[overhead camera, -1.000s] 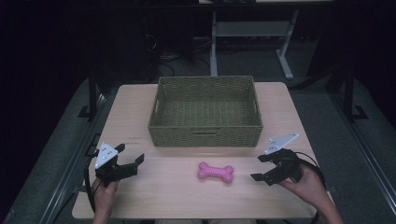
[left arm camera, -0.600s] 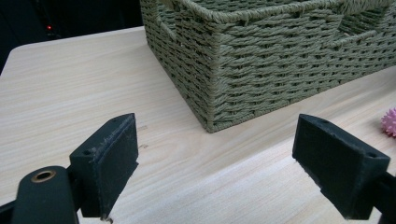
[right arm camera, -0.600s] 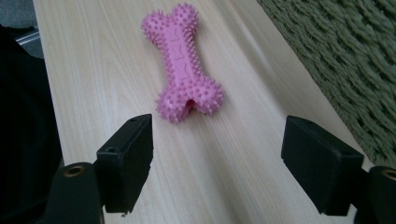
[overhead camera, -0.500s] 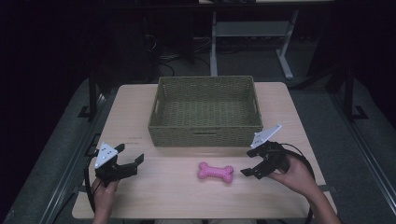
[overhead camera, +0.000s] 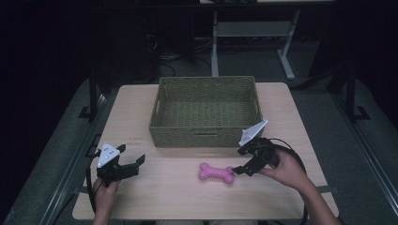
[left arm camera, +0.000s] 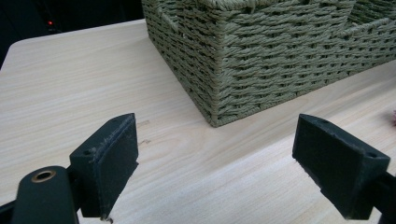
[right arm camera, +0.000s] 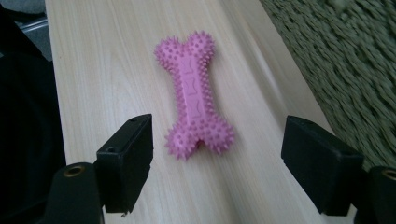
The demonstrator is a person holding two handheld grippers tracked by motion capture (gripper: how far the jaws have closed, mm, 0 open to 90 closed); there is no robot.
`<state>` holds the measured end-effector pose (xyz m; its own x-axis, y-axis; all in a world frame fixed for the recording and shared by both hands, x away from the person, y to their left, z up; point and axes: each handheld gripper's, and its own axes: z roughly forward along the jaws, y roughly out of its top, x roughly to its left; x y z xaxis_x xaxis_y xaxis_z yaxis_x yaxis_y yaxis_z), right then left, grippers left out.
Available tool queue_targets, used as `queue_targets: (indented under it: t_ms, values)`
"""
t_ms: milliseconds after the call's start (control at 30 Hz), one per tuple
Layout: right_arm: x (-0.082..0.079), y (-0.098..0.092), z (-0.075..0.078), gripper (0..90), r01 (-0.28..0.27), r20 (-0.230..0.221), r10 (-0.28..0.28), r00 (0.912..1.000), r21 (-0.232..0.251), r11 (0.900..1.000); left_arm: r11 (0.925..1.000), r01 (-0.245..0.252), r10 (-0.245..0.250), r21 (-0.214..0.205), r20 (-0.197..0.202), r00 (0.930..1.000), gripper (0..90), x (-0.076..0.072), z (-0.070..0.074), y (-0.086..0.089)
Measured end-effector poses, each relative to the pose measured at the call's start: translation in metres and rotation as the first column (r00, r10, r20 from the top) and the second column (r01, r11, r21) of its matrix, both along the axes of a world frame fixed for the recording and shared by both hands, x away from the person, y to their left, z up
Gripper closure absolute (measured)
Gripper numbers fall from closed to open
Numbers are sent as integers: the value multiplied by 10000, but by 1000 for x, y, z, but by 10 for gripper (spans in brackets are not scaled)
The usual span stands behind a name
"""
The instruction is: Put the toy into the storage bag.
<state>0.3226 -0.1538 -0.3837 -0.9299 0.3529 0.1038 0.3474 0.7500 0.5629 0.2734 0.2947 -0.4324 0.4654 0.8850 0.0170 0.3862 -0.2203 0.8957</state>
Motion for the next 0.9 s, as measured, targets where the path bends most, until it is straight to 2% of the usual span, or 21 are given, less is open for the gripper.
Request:
queue_targets:
  t_ms: [533, 900]
  values:
    - [9, 40, -3, 247, -958, -166, 952, 9953, -437, 9944, 10000, -22, 22, 43, -36, 10000, 139, 1, 0, 1]
    - [10, 59, -14, 268, -1432, -308, 1411, 9895, -810, 9864, 10000, 3, -3, 30, -37, 10000, 139, 1, 0, 1]
